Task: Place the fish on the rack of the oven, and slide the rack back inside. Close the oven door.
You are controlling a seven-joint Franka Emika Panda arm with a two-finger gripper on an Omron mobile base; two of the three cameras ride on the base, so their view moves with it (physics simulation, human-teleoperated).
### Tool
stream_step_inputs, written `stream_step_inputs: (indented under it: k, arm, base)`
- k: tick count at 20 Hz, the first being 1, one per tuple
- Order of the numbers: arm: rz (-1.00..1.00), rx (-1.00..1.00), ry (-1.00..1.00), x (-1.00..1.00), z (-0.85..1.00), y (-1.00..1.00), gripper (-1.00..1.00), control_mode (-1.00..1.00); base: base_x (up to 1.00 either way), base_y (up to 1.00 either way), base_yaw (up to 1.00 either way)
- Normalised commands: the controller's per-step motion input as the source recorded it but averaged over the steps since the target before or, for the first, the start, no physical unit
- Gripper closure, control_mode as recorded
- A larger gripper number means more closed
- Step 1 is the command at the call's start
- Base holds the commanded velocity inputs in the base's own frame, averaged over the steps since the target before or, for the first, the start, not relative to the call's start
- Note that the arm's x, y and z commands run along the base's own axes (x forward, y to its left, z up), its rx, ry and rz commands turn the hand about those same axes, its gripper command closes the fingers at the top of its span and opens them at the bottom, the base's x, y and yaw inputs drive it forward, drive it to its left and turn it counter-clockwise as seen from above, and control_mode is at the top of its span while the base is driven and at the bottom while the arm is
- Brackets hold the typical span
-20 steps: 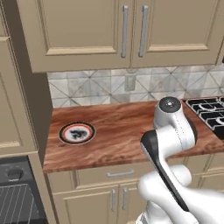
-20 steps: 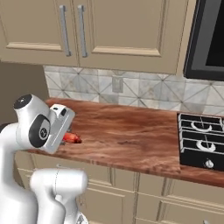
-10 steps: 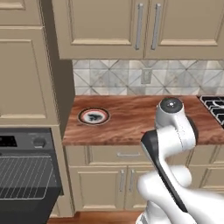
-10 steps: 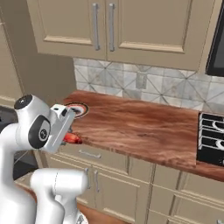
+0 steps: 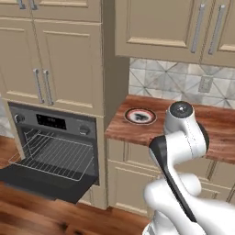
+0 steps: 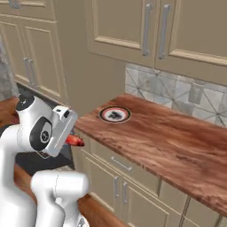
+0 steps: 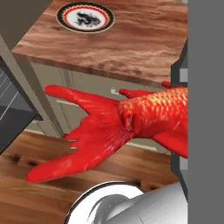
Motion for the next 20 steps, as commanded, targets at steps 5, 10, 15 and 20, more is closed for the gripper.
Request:
stream_step_inputs:
  k: [5, 10, 15, 20]
  arm:
    - [0.00, 0.00, 0.00, 0.00, 0.00, 0.00, 1.00, 1.00]
    - [0.00, 0.00, 0.00, 0.00, 0.00, 0.00, 1.00, 1.00]
    - [0.00, 0.00, 0.00, 0.00, 0.00, 0.00, 1.00, 1.00]
    - [0.00, 0.00, 0.00, 0.00, 0.00, 0.00, 1.00, 1.00]
  base:
    - [0.14, 0.30, 0.57]
    - [0.51, 0.21, 0.48]
    - [0.74, 0.00, 0.37]
    - [0.60, 0.00, 0.27]
